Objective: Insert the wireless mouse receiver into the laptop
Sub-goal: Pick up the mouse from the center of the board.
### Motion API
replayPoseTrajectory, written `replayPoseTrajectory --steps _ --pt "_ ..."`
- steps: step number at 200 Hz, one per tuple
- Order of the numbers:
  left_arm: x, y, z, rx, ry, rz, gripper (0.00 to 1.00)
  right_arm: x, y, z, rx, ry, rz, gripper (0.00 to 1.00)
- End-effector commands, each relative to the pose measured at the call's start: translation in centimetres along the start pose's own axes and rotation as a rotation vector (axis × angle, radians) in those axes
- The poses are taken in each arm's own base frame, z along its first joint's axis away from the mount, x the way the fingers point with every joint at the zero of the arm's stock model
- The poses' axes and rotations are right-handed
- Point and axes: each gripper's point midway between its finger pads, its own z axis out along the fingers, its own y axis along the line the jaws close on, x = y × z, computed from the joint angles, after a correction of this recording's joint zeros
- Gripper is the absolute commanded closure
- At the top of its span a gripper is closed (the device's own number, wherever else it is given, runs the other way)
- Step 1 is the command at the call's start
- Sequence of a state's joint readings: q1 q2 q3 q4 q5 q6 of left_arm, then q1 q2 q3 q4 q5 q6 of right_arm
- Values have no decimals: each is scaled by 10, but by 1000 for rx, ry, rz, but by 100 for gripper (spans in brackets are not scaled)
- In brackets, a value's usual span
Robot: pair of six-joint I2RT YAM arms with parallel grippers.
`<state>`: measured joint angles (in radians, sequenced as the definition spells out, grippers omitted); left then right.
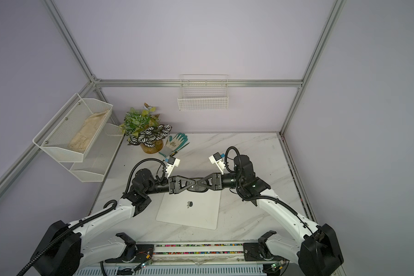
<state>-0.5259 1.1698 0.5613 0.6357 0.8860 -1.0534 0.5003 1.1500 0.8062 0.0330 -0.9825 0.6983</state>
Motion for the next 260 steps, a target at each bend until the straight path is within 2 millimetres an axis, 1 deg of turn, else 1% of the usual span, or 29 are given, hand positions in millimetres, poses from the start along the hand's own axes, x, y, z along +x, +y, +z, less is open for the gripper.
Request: replayPoseTrajectory --steps 1,21,39,56,84,97,110,139,167,183,191,208,240,260 --pt "-3 -13 0 60 -16 14 45 -2 4 1 -31 -14 -18 91" --pt "-2 -14 2 66 -8 13 56 -1 1 2 -32 -11 -7 91" --pt "0 -12 5 67 5 6 60 -2 1 3 -30 -13 -7 91" --pt "4 -12 8 72 19 1 60 -3 2 2 -28 -19 -10 91" --pt "10 -13 13 80 43 -4 57 -4 2 2 -28 -25 -13 92" --pt "11 -12 13 80 45 -3 57 -6 1 2 -24 -30 -13 91" --pt "11 -13 12 80 43 0 59 -5 0 3 -24 -25 -8 91" --pt "11 -14 12 82 43 4 69 -2 -4 4 -22 -17 1 91" --pt "10 -13 12 81 42 5 84 -1 -5 4 -17 -15 5 90" --pt "11 -13 12 78 39 3 93 -2 -5 4 -12 -19 6 84" --pt "10 -13 12 76 34 4 100 -2 -6 3 -8 -21 5 80" --pt "10 -12 11 72 29 4 100 -5 -6 3 2 -32 0 64" --pt "8 -12 11 53 17 15 100 -8 -3 1 19 -45 -9 51" --pt "6 -11 9 30 9 22 100 -11 -2 -6 54 -59 -27 44"
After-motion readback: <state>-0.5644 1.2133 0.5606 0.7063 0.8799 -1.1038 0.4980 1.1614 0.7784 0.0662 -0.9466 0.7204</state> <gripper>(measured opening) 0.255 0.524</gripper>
